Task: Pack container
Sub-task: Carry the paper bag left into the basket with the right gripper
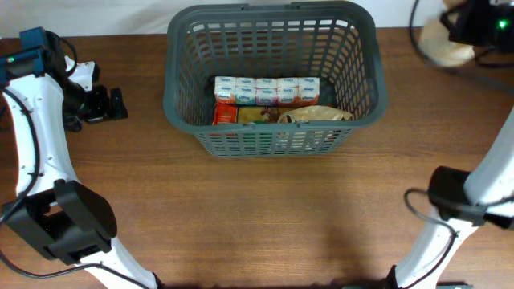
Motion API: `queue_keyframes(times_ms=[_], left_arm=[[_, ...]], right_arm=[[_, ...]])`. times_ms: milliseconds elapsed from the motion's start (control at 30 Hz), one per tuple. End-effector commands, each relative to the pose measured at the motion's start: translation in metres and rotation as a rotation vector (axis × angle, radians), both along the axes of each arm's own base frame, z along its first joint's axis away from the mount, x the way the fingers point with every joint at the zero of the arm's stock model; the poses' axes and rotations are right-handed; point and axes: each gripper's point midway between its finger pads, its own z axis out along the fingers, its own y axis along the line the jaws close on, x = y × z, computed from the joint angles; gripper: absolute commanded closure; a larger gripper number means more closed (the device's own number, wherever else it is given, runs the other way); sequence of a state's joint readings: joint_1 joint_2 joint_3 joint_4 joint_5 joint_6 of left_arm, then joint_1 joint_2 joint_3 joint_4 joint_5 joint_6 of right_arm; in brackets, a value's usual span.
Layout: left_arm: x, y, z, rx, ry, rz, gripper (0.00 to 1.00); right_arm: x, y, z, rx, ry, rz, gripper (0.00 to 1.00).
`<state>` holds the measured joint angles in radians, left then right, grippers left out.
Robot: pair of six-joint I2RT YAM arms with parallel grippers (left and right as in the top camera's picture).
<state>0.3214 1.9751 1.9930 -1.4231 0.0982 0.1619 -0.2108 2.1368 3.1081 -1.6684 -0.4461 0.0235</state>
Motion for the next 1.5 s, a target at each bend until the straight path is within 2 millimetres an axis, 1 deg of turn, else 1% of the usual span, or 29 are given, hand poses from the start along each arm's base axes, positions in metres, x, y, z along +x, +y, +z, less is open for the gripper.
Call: queue_keyframes(times_ms=[0,67,100,167,200,233,267,300,400,467,500,600,733,867,900,1033,1100,1200,1267,1300,1367,1400,1433,1467], left_arm=[[0.0,-0.001,-0.004,-0.015,0.007,0.012,0.01],[0.0,-0.001,-0.004,-0.015,0.007,0.012,0.01],[0.0,-0.001,-0.004,-0.015,0.007,0.012,0.01],[0.0,-0.001,-0.004,-0.015,0.007,0.012,0.01],[0.0,-0.001,-0.004,-0.015,0.007,0.012,0.01],[0.0,-0.001,-0.004,-0.015,0.007,0.012,0.01],[0.0,-0.001,-0.004,-0.015,0.007,0.012,0.01],[0.0,-0.001,-0.004,-0.015,0.007,0.012,0.01],[0.0,-0.001,-0.004,-0.015,0.007,0.012,0.01],[0.0,-0.001,-0.004,-0.015,0.007,0.012,0.01],[0.0,-0.001,-0.004,-0.015,0.007,0.012,0.01],[0.0,-0.001,-0.004,-0.015,0.007,0.012,0.01],[0.0,-0.001,-0.004,-0.015,0.007,0.012,0.01],[0.0,-0.001,-0.004,-0.015,0.007,0.012,0.01],[0.0,-0.001,-0.004,-0.015,0.007,0.012,0.01],[0.0,-0.001,-0.004,-0.015,0.007,0.012,0.01],[0.0,-0.001,-0.004,-0.015,0.007,0.012,0.01],[0.0,-0.001,-0.004,-0.015,0.007,0.012,0.01],[0.0,-0.001,-0.004,-0.015,0.007,0.012,0.01],[0.0,-0.001,-0.004,-0.015,0.007,0.012,0.01],[0.0,-0.001,-0.004,-0.015,0.007,0.012,0.01],[0.0,-0.001,-0.004,-0.015,0.007,0.012,0.01],[0.0,-0.001,-0.004,-0.015,0.007,0.012,0.01],[0.0,-0.001,-0.004,-0.015,0.007,0.012,0.01]], right_arm=[[-0.015,0.075,0.016,0.041,-0.042,0.198,0.96],[-0.019,0.109,0.014,0.04,-0.036,0.28,0.96],[-0.02,0.13,0.011,0.035,-0.03,0.327,0.96],[-0.018,0.164,0.003,0.009,-0.023,0.386,0.96],[-0.016,0.177,-0.002,-0.01,-0.022,0.403,0.96],[-0.012,0.193,-0.01,-0.041,-0.018,0.416,0.96],[-0.008,0.205,-0.016,-0.069,-0.018,0.423,0.96],[-0.001,0.22,-0.027,-0.108,-0.012,0.424,0.96],[0.009,0.249,-0.051,-0.16,0.013,0.442,0.96],[0.014,0.273,-0.073,-0.169,0.044,0.483,0.96],[0.017,0.28,-0.083,-0.173,0.059,0.495,0.96],[0.025,0.305,-0.125,-0.191,0.133,0.533,0.96],[0.025,0.324,-0.167,-0.183,0.225,0.585,0.96],[0.012,0.356,-0.195,-0.078,0.296,0.709,0.96],[0.011,0.361,-0.2,-0.061,0.306,0.727,0.96],[0.005,0.376,-0.231,-0.034,0.365,0.756,0.96],[-0.003,0.383,-0.246,-0.02,0.403,0.78,0.96],[-0.015,0.389,-0.261,-0.019,0.449,0.805,0.95],[-0.018,0.39,-0.264,-0.036,0.445,0.83,0.88],[-0.018,0.389,-0.263,-0.039,0.44,0.834,0.77],[-0.015,0.387,-0.257,-0.035,0.427,0.828,0.49],[-0.014,0.384,-0.253,-0.033,0.419,0.823,0.43],[-0.013,0.382,-0.247,-0.03,0.412,0.82,0.25],[-0.012,0.379,-0.242,-0.029,0.405,0.815,0.01]])
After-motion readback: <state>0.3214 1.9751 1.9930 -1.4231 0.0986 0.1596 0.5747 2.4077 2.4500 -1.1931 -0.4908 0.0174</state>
